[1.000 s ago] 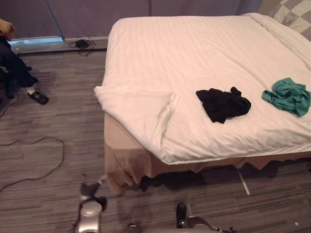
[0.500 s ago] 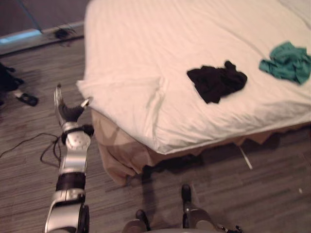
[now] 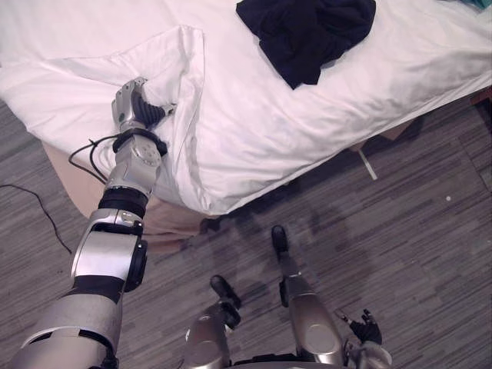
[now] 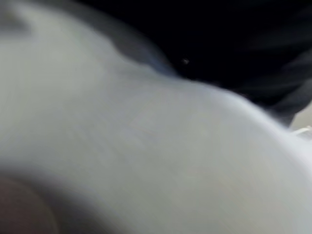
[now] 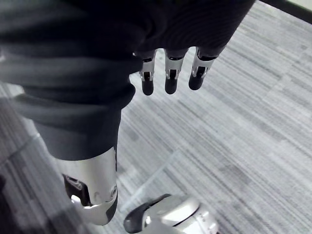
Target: Tidy the bed and pick cloth on bed and put in laundry
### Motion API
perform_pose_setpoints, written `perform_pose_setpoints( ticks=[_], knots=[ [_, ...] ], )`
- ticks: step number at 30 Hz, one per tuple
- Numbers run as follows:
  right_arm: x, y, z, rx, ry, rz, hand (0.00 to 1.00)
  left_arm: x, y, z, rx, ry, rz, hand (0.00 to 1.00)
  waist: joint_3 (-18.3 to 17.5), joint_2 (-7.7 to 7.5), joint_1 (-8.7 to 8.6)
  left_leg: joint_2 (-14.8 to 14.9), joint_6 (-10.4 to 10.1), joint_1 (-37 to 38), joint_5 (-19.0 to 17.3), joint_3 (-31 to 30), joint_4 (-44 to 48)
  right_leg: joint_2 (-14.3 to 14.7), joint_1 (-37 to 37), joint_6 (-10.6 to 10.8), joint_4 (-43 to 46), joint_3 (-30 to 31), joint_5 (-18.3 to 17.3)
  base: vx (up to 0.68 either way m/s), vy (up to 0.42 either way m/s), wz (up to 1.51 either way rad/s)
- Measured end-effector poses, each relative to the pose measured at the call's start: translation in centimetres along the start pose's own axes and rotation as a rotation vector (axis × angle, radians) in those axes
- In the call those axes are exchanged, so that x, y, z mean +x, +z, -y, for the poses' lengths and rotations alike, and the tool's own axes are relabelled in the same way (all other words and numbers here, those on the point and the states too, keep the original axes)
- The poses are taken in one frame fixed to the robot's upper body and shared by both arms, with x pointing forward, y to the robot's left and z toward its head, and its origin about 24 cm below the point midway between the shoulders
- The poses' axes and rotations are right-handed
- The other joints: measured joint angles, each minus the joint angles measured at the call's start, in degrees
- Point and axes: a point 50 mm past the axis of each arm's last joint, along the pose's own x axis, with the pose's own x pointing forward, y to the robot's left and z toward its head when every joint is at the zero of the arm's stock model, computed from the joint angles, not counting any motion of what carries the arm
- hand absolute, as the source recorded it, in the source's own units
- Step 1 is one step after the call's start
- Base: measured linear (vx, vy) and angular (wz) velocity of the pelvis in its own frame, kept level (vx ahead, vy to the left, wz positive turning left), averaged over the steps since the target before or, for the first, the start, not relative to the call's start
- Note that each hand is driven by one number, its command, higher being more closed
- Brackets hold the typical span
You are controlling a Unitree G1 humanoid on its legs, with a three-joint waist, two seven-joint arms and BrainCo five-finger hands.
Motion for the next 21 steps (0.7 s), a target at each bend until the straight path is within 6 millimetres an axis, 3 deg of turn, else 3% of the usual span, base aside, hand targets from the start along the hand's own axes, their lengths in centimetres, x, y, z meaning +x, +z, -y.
perform_pose_setpoints(
  ticks=[4, 9, 10, 11, 13, 15, 16, 17, 19, 20, 21],
  knots=[
    [0.0, 3.9, -0.3, 0.007, 0.029, 0.165, 0.0, -0.8, -1.4, 0.9, 0.06, -0.06, -0.013, 1.0, 0.0, 0.02, 0.05, 0.0, 0.0, 1.8, 0.0, -0.5, 0.0, -0.2, 2.0, 0.3, 0.4, -0.2, -0.3, 0.01, 0.022, 0.05],
    [-0.1, 11.7, 1.9, -0.092, -0.054, 0.472, 0.0, -4.9, -6.9, 4.0, 0.125, -0.218, -0.114, 1.0, -2.1, 0.14, -0.02, -0.4, 0.1, 5.5, 0.0, -3.5, -0.5, -0.9, 7.7, 1.4, -0.6, -2.7, -1.1, 0.0, 0.015, 0.25],
    [-0.1, 13.1, 2.3, -0.133, -0.078, 0.519, 0.0, -6.0, -8.3, 4.3, 0.131, -0.236, -0.146, 0.0, -3.1, 0.23, 0.1, -0.4, 0.1, 5.7, 0.1, -4.2, -0.5, -1.0, 8.4, 1.4, -0.7, -3.3, -1.1, -0.02, 0.004, 0.29],
    [-0.1, 13.8, 2.5, -0.146, -0.09, 0.541, 0.0, -6.7, -9.1, 4.5, 0.129, -0.247, -0.171, 0.0, -3.7, 0.26, 0.25, -0.4, 0.1, 5.9, 0.1, -4.6, -0.5, -1.0, 8.7, 1.4, -0.7, -3.4, -1.1, -0.02, 0.006, 0.18],
    [-1.0, 17.8, 3.0, -0.211, -0.139, 0.689, 0.0, -10.3, -13.5, 4.6, 0.115, -0.266, -0.318, 0.0, -5.4, 0.27, 1.75, -0.4, 0.0, 7.6, 0.3, -6.5, -0.7, -1.1, 11.2, 1.5, -0.7, -5.0, -1.4, -0.04, 0.014, 0.28],
    [-1.6, 19.7, 3.0, -0.248, -0.161, 0.766, 0.0, -12.6, -15.4, 4.3, 0.06, -0.234, -0.41, 0.0, -6.5, 0.17, 2.5, -0.7, 0.3, 8.0, 0.9, -7.8, -1.4, -1.6, 12.2, 1.4, -0.7, -6.2, -1.7, -0.05, 0.027, 0.42],
    [-2.0, 21.0, 3.0, -0.275, -0.174, 0.816, 1.0, -14.9, -16.9, 4.3, 0.007, -0.2, -0.486, 0.0, -7.7, 0.14, 4.09, -1.4, 0.4, 8.3, 1.5, -8.8, -2.6, -1.9, 12.4, 1.3, -0.7, -6.7, -1.7, -0.05, 0.03, 0.27],
    [-2.1, 21.6, 3.0, -0.28, -0.177, 0.835, 1.0, -15.7, -17.3, 4.3, -0.021, -0.186, -0.514, 0.0, -7.9, 0.11, 4.76, -1.5, 0.4, 8.4, 1.6, -9.0, -2.9, -2.0, 12.5, 1.3, -0.8, -6.7, -1.7, -0.05, 0.034, 0.25],
    [-2.8, 24.4, 1.5, -0.291, -0.157, 0.916, 1.0, -19.8, -18.8, 5.0, -0.132, -0.119, -0.653, 0.0, -8.5, 0.12, 6.52, -2.3, 0.6, 9.3, 2.2, -10.2, -3.9, -2.8, 13.7, 1.2, -0.8, -7.8, -1.8, -0.05, 0.045, 0.24],
    [-3.0, 25.0, 1.0, -0.291, -0.145, 0.939, 1.0, -20.8, -19.2, 5.2, -0.153, -0.106, -0.694, 0.0, -8.5, 0.12, 6.69, -2.5, 0.6, 9.4, 2.3, -10.5, -4.1, -3.0, 13.9, 1.1, -0.8, -8.1, -1.9, -0.06, 0.045, 0.26],
    [-3.6, 26.4, -0.5, -0.302, -0.111, 0.992, 1.0, -23.6, -20.3, 5.7, -0.167, -0.106, -0.797, 0.0, -8.5, 0.11, 7.77, -3.0, 0.8, 9.3, 2.7, -11.4, -4.5, -3.4, 14.0, 1.0, -0.8, -8.5, -1.9, -0.06, 0.037, 0.32]
  ],
)
